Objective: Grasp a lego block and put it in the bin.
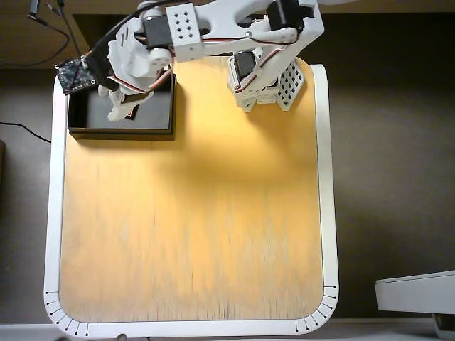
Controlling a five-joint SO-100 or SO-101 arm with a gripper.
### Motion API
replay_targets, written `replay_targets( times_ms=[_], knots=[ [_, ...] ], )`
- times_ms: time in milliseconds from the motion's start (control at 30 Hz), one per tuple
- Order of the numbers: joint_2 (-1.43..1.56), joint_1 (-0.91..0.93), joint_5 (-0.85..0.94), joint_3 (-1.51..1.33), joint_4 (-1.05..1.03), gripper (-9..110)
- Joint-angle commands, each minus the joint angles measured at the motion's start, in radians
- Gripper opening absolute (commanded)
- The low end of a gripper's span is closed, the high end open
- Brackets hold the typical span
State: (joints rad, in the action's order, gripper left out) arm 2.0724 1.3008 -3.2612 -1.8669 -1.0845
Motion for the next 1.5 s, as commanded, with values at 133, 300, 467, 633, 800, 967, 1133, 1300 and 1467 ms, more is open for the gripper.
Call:
replay_targets(
  times_ms=[133, 300, 467, 633, 800, 967, 1133, 1300, 1467],
  knots=[
    [0.233, -0.25, 0.235, 0.11, 0.212, 1],
    [0.324, -0.414, 0.264, 0.11, 0.25, 1],
    [0.379, -0.604, 0.256, 0.109, 0.25, 1],
    [0.393, -0.793, 0.23, 0.106, 0.249, 0],
    [0.436, -0.997, 0.183, -0.005, 0.25, 0],
    [0.609, -1.15, 0.109, -0.293, 0.319, 0],
    [0.796, -1.253, 0.086, -0.571, 0.356, 0],
    [0.92, -1.31, 0.06, -0.792, 0.359, 0],
    [1.028, -1.328, 0.055, -0.966, 0.36, 0]
  ],
)
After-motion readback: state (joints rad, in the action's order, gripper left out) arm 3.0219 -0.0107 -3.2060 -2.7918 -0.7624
